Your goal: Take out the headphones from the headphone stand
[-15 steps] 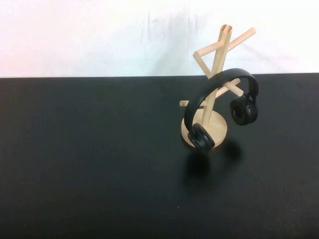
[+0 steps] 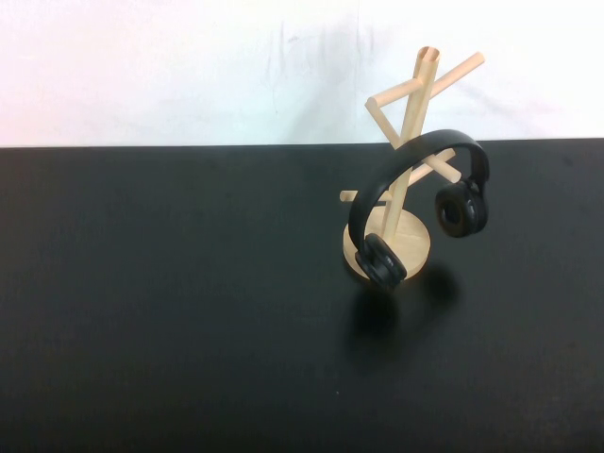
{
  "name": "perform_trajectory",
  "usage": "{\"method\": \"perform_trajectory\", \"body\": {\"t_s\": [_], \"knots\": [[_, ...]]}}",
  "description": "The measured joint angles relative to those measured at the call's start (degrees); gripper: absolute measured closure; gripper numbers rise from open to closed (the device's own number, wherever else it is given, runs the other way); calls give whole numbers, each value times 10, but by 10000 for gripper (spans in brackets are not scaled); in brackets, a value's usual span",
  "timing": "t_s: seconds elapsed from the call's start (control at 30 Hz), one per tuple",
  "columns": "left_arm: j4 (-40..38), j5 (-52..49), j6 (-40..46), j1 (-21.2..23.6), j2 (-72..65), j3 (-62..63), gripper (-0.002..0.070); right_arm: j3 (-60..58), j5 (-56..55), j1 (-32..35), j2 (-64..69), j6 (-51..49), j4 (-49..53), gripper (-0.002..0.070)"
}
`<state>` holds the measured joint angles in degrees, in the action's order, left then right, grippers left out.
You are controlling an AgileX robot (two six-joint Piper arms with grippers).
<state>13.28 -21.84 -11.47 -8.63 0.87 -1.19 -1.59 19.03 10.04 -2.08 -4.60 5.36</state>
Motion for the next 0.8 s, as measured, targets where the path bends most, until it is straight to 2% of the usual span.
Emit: {"method": "perform_trajectory", "body": {"t_s": [0.6,0.7,0.8], "knots": [[0,0,0,0,0,0,673,0,-35,0,0,-1,-1,679],[0,0,0,0,0,0,673,0,-69,0,0,0,-1,679],[0,0,0,0,0,0,673,0,-149,0,0,0,-1,679]]}}
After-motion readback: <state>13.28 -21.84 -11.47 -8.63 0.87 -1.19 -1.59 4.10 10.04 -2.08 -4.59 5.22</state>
